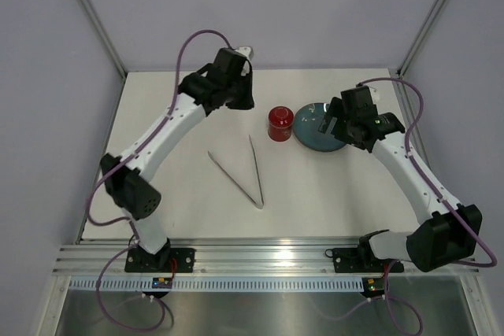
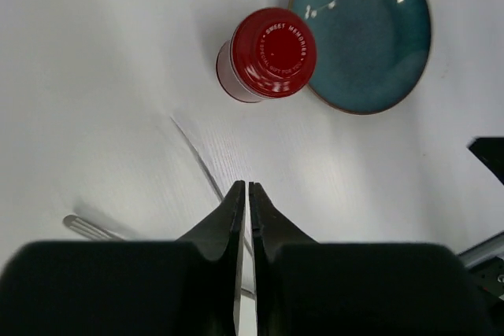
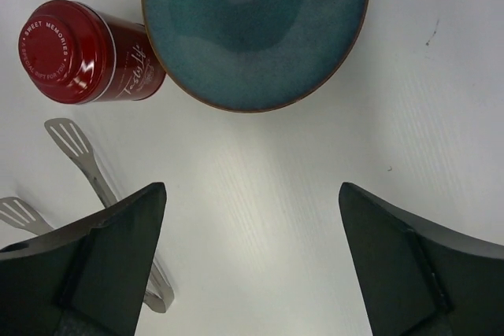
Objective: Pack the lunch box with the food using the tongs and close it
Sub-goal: Reset both arms
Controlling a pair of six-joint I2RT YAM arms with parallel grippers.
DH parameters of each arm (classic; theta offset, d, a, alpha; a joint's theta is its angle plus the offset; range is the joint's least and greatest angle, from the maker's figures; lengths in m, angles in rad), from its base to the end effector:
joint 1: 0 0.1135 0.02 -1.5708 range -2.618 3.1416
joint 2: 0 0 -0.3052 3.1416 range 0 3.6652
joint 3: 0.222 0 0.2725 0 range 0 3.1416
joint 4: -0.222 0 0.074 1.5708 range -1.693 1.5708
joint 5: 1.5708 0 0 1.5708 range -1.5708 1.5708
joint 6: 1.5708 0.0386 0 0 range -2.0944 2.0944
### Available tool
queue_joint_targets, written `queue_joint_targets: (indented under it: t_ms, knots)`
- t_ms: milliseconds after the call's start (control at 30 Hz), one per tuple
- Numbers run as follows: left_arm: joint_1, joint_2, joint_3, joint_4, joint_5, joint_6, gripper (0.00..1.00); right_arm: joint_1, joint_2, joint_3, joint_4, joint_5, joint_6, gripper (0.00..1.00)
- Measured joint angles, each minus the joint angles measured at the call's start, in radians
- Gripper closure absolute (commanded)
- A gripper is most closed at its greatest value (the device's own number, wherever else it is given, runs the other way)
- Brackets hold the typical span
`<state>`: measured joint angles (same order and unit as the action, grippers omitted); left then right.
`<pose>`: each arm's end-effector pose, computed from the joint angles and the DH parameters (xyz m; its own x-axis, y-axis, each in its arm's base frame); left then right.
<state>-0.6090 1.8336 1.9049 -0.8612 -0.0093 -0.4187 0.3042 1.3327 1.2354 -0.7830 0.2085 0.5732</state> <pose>0.3606 -0.2511 0.4070 -0.7626 0.0362 -0.6458 0.2809 0.9179 -0.2802 0.2787 0.0791 0.3578 -0.7087 0.3336 -0.6217 0.2584 0.9426 0.2113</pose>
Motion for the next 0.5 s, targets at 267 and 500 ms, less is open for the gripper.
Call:
queue_joint_targets:
  t_ms: [267, 500]
  knots:
    - [0.002, -0.467, -0.199, 0.039, -0.128, 0.035, 0.17, -0.001, -0.137, -0.090, -0.014, 0.124, 0.035, 0.01]
    - [0.013, -0.645, -0.411, 0.028, -0.264, 0.053, 0.01, -0.002, -0.223, -0.180, -0.050, 0.204, 0.057, 0.00]
